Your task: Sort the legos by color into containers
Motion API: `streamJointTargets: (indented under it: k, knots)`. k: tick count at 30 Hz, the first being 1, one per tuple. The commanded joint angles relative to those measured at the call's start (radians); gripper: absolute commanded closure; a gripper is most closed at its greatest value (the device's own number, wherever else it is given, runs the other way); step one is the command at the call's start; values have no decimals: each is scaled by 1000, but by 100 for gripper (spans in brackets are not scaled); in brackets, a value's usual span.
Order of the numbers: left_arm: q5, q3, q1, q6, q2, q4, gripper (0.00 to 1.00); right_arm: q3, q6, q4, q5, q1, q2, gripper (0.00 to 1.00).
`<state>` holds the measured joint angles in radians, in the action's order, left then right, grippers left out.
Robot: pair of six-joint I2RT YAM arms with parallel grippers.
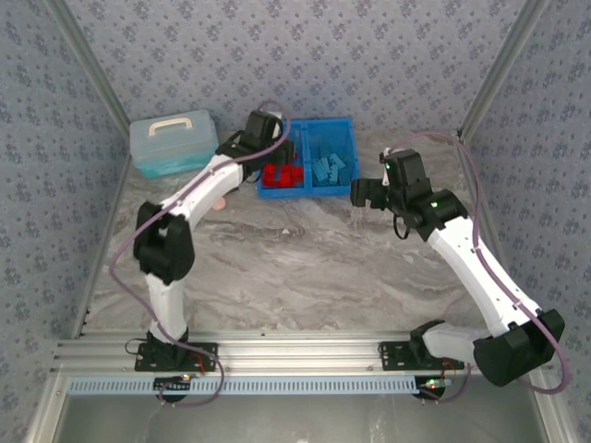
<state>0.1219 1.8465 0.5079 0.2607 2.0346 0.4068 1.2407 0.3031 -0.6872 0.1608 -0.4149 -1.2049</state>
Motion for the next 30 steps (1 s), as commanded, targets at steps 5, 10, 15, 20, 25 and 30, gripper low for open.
streamJointTargets:
  k: [5, 10, 15, 20, 25, 30]
  knots:
    - [-31, 461, -28, -23, 322, 217, 38, -16, 30, -49, -7, -7, 65, 0]
    - [-76, 691, -39, 13, 398, 328, 24, -35, 40, -50, 3, -6, 80, 0]
    - [-99, 625, -32, 26, 251, 317, 14, -83, 45, -39, 33, 8, 91, 0]
    - [-80, 170, -29, 43, -149, 88, 3, -206, 40, 58, 110, 45, 156, 0]
    - [108, -393, -29, 15, -587, -105, 1, -462, -12, 304, 258, 94, 251, 0]
    - [383, -876, -54, -70, -928, -219, 1, -781, -215, 792, 341, 132, 197, 0]
